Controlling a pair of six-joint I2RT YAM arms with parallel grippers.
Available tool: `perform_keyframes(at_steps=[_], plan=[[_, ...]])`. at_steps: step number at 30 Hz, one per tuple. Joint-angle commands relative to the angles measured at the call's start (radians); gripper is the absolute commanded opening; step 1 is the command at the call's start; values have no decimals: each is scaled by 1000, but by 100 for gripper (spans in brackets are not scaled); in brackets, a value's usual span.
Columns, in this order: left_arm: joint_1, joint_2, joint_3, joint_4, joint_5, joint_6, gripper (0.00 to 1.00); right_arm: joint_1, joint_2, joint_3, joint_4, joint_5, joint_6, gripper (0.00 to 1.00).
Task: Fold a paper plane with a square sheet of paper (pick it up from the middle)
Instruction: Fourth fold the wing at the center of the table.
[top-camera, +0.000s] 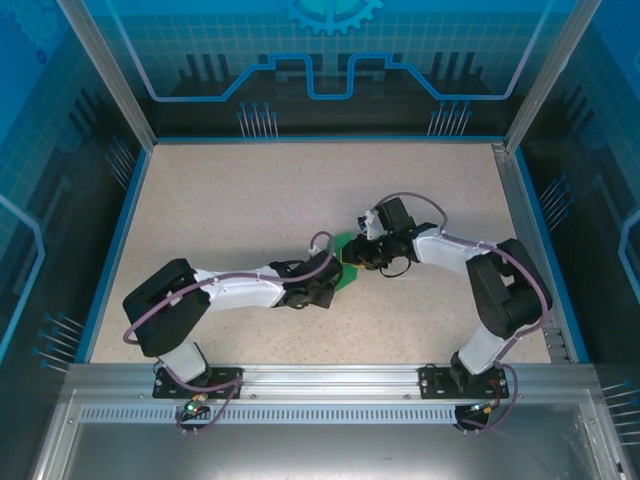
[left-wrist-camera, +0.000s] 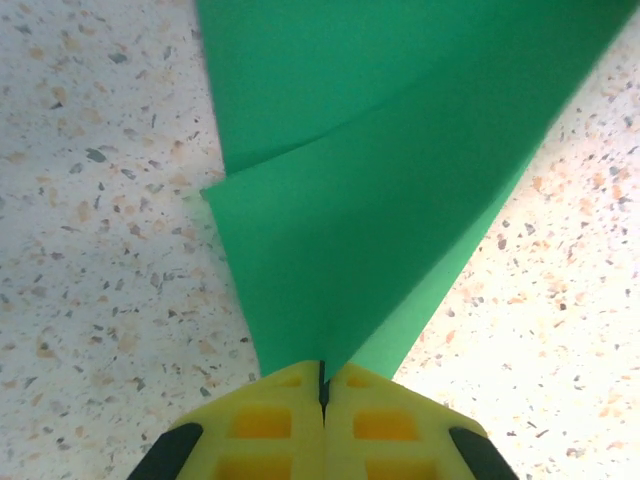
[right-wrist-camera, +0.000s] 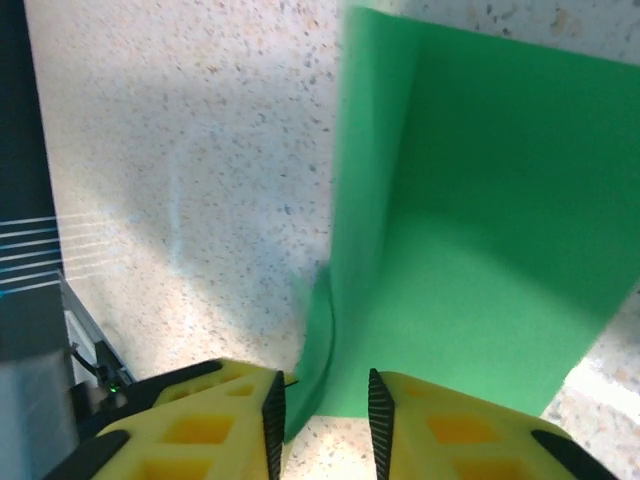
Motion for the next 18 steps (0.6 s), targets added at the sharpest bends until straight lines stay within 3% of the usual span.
perform_keyframes(at_steps=[1,6,18], plan=[[54,-32,-50,110,200,10,5,-16,-70,-25,-43,15,-24,35],[124,-36,-89,180,339,-4,5,-16,-102,-63,-23,-2,-26,36],[202,-34,-142,257,461,-45,5,34,-36,-50,4,-4,-15,30]])
